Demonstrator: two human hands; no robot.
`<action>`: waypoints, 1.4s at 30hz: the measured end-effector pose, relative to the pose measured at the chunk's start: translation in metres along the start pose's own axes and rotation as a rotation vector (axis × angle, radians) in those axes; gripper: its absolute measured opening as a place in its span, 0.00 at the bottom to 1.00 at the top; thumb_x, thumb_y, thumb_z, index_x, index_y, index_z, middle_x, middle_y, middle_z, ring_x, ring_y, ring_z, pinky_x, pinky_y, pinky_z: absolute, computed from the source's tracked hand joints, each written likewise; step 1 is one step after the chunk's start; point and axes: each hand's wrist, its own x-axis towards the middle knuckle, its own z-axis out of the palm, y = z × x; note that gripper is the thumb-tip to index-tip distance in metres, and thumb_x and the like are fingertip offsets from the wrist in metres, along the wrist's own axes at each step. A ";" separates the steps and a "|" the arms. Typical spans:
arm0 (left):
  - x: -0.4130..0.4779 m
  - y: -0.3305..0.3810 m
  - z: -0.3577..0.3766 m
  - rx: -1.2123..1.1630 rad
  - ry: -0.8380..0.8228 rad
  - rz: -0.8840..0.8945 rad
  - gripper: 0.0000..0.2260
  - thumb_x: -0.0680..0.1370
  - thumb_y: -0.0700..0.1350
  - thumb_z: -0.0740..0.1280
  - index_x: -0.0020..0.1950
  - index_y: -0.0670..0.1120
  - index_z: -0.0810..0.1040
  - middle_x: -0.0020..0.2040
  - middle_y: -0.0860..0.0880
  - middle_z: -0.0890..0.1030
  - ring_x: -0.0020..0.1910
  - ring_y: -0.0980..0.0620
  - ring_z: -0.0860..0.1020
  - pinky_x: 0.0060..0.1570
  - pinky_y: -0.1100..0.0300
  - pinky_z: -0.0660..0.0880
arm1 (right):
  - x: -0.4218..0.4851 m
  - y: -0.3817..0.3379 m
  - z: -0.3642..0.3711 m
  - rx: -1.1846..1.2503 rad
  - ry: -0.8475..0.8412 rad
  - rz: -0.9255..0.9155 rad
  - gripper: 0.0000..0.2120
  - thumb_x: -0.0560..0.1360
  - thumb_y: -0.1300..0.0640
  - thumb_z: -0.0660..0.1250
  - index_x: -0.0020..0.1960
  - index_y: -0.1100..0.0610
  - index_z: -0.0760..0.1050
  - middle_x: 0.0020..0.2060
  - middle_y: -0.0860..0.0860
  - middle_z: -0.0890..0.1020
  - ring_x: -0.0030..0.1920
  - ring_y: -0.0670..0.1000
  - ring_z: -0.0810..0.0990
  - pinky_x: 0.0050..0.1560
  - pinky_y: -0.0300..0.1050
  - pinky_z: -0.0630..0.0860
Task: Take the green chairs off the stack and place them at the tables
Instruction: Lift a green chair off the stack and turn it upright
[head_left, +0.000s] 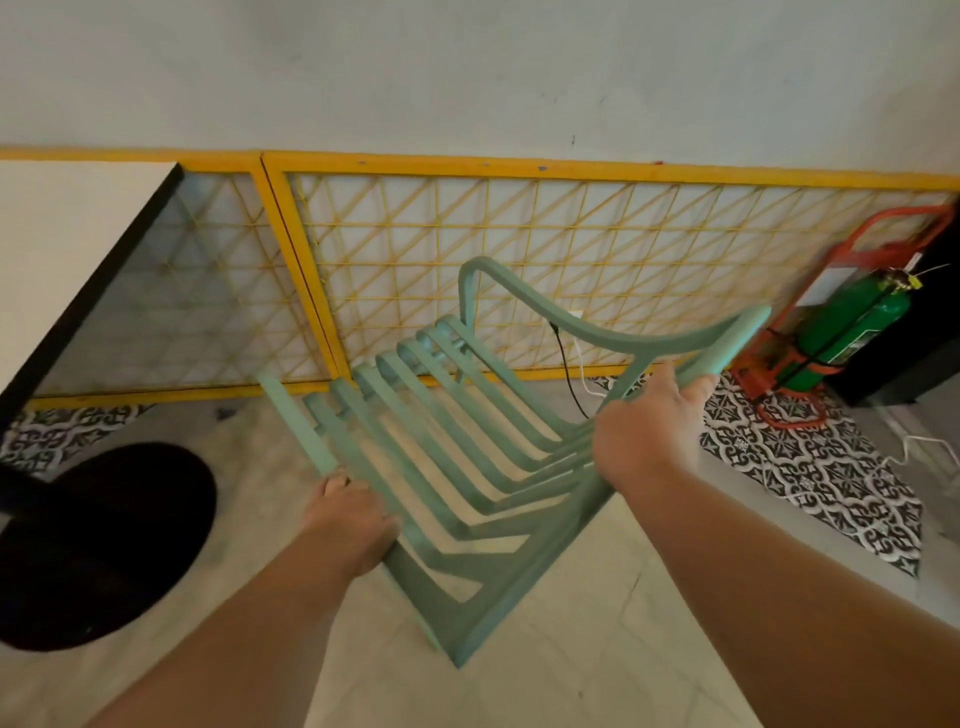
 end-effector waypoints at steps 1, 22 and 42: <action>0.001 0.002 -0.004 0.056 0.036 0.009 0.15 0.81 0.51 0.57 0.59 0.51 0.80 0.60 0.46 0.80 0.65 0.39 0.72 0.69 0.40 0.61 | 0.003 -0.002 -0.001 -0.009 0.007 0.003 0.38 0.75 0.65 0.57 0.83 0.55 0.49 0.81 0.57 0.38 0.80 0.61 0.55 0.76 0.53 0.62; 0.008 0.016 0.004 0.031 0.179 0.121 0.18 0.82 0.49 0.53 0.56 0.46 0.81 0.57 0.45 0.82 0.60 0.42 0.76 0.66 0.47 0.65 | 0.023 -0.004 -0.015 -0.366 -0.024 -0.152 0.22 0.76 0.64 0.61 0.70 0.67 0.68 0.74 0.71 0.56 0.68 0.67 0.69 0.68 0.56 0.70; -0.011 0.098 0.008 -0.058 0.080 -0.039 0.19 0.78 0.46 0.52 0.65 0.48 0.73 0.61 0.43 0.78 0.66 0.37 0.70 0.72 0.34 0.57 | 0.081 -0.017 -0.031 -0.466 -0.218 -0.297 0.14 0.79 0.65 0.57 0.57 0.62 0.80 0.72 0.63 0.66 0.69 0.65 0.63 0.66 0.54 0.70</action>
